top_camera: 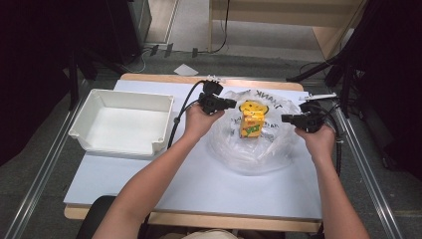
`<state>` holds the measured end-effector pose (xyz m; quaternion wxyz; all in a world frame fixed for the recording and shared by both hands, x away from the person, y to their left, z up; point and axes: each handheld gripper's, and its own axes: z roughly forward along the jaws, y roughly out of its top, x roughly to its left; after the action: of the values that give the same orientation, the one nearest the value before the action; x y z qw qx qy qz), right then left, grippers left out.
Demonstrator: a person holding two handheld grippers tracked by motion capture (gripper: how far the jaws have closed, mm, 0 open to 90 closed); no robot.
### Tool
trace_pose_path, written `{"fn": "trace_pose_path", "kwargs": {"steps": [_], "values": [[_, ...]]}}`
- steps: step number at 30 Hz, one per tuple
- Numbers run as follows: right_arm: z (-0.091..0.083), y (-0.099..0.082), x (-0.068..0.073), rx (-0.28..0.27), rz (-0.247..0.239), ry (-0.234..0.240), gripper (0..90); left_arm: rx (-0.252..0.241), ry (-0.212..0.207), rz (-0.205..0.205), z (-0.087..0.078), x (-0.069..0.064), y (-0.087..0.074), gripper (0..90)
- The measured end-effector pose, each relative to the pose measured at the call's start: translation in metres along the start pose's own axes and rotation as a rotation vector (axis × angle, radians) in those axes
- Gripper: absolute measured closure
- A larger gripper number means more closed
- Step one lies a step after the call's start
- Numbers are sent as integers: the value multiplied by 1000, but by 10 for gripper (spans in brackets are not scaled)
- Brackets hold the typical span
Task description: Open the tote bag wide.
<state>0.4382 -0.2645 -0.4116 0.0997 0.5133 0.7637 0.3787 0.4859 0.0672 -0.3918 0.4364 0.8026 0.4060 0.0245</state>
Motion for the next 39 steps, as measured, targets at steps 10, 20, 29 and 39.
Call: {"fn": "trace_pose_path", "kwargs": {"steps": [10, 20, 29, 39], "values": [[14, -34, -20, 24, 46, -3, 900, 30, 29, -65, 26, 31, -25, 836], [24, -49, -28, 14, 53, 5, 900, 60, 30, -71, 44, 45, -48, 836], [34, -60, -34, 2, 63, 12, 900, 43, 8, -73, 49, 49, -56, 838], [8, -48, -17, -48, 43, 42, 865, 3, -26, -31, 25, 35, -37, 726]]}}
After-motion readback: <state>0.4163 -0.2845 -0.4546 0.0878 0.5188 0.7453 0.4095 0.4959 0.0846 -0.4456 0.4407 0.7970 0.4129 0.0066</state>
